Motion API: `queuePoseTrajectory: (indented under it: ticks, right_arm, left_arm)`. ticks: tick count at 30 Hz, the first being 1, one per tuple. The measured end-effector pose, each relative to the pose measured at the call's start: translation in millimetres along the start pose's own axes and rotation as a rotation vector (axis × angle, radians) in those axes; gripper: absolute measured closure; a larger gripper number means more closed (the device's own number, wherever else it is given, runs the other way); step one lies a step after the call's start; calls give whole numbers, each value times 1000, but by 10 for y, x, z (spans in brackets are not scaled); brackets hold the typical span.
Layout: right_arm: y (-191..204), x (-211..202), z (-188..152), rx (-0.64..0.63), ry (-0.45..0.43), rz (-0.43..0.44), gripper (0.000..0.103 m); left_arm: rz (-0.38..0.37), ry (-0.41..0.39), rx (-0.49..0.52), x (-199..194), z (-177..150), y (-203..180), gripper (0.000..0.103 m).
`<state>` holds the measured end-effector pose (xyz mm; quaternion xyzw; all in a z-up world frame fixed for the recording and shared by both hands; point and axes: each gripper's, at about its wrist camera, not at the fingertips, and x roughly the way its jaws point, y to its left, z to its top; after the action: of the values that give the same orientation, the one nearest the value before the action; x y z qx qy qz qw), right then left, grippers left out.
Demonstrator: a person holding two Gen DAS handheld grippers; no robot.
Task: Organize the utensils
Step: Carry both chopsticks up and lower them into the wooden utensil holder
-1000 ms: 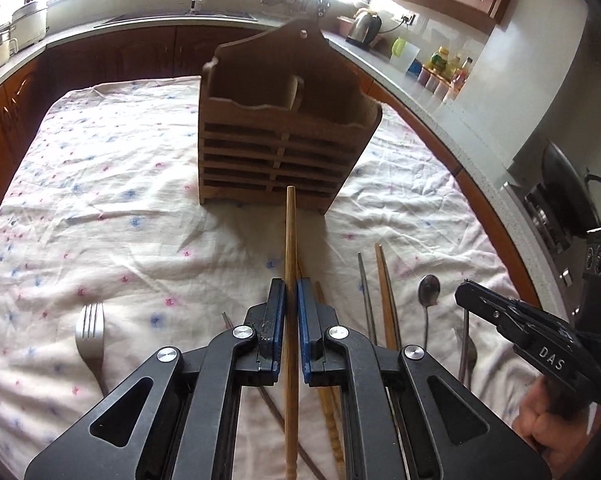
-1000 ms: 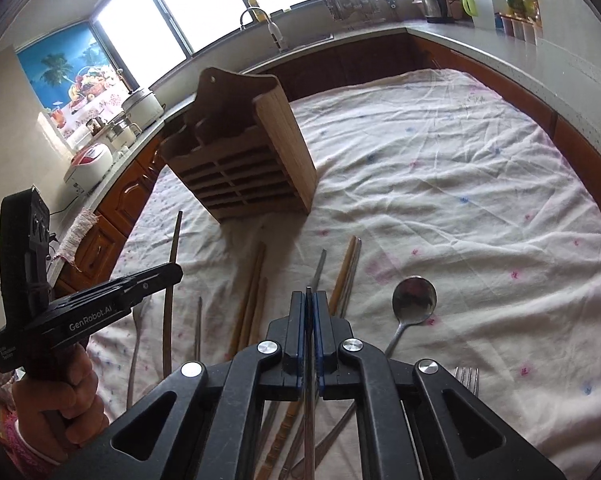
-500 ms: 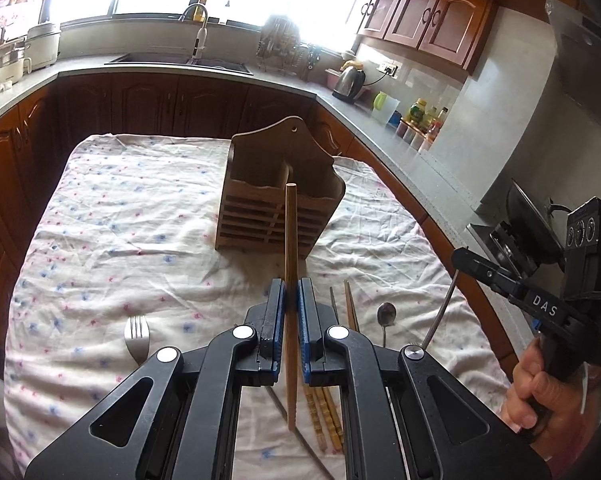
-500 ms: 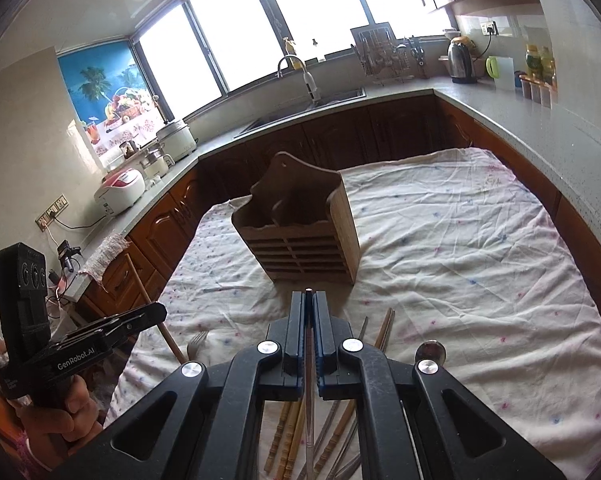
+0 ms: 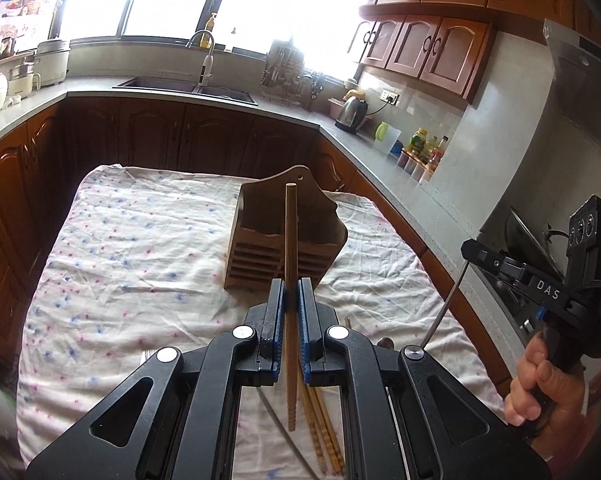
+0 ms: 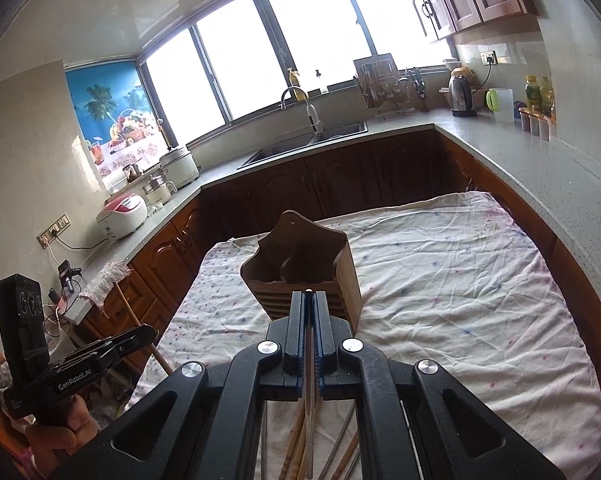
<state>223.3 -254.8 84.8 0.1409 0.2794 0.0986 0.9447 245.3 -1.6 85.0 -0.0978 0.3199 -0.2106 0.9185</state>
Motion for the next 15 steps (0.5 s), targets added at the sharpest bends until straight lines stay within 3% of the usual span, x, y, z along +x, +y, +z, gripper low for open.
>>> queuePoseTrajectory:
  ticks: [15]
  right_arm:
    - [-13,227,817,32,-220,3,99]
  left_arm:
    - [23,-218,27,34,875,11,97]
